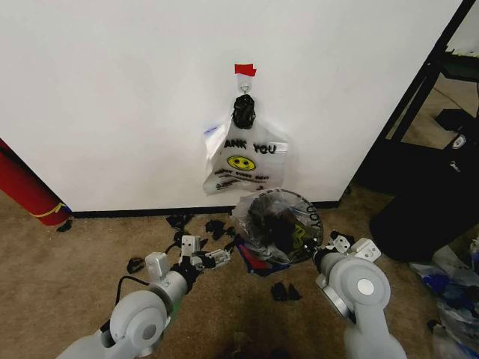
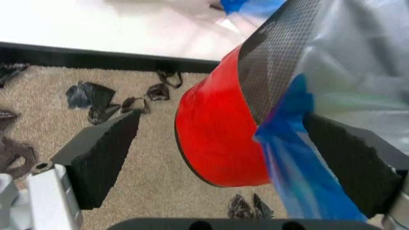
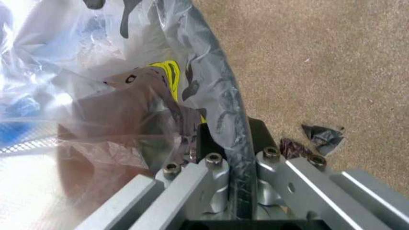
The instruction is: Pick up the garbage bag from the wall and place it over the trash bin.
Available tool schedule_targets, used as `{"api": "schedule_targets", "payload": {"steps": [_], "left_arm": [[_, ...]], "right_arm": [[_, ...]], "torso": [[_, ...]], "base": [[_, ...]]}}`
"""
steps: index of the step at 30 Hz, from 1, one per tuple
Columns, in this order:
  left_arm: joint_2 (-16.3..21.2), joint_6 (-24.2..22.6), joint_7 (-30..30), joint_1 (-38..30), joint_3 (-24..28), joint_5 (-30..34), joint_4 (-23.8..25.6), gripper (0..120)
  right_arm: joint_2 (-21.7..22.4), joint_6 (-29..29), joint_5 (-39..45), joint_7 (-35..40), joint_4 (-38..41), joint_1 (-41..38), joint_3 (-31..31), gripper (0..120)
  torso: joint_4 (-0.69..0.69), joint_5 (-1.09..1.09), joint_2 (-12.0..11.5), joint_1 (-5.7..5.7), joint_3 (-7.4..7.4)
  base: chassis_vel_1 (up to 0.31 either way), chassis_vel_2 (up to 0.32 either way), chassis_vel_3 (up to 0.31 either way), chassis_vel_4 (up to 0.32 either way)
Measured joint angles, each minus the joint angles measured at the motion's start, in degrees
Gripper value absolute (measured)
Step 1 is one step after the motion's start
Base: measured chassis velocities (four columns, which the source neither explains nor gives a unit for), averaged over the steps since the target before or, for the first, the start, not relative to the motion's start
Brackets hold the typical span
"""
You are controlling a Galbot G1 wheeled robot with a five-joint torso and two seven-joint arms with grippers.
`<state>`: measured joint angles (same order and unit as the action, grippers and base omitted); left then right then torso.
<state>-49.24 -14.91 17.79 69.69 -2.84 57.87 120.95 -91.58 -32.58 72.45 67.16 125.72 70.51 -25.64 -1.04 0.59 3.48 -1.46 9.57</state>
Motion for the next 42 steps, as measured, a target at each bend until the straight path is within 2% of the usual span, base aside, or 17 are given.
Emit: {"api": "schedule_targets", "payload": {"steps": [14,31,36,42], "left_arm": [[-2.17,-0.03,0.17,-2.54,3.39,-2.35,-5.49,100],[-2.28,0.03,-0.38,-1.69,6.93,-5.27,-7.56,100],[-1.85,0.08,-0.36,-1.01,5.85,-5.49,-6.90,100],[0.71,0.99,-0.47,2.96,0.44,-9.58,-3.20,100]], "right_arm": [[-0.56,-0.22,-1.90,-0.50,-0.82,-0.45,1.60,0],[-0.60,-0.24,-2.81,-0.76,-1.92,-0.98,1.79,0],[-0.60,-0.23,-2.91,-1.09,-2.36,-0.96,1.52,0],[-0.47,-0.09,-2.75,-1.26,-4.02,-2.34,1.19,0]], "torso": [[0.00,0.00,0.00,-0.01,0.00],[0.01,-0.01,-0.01,-0.01,0.00],[0.00,-0.01,-0.01,0.00,0.00],[0.01,-0.02,-0.01,-0.01,0.00]], "base": [[0.000,0.000,0.000,0.000],[0.000,0.000,0.000,0.000],[0.000,0.000,0.000,0.000],[0.000,0.000,0.000,0.000]]}}
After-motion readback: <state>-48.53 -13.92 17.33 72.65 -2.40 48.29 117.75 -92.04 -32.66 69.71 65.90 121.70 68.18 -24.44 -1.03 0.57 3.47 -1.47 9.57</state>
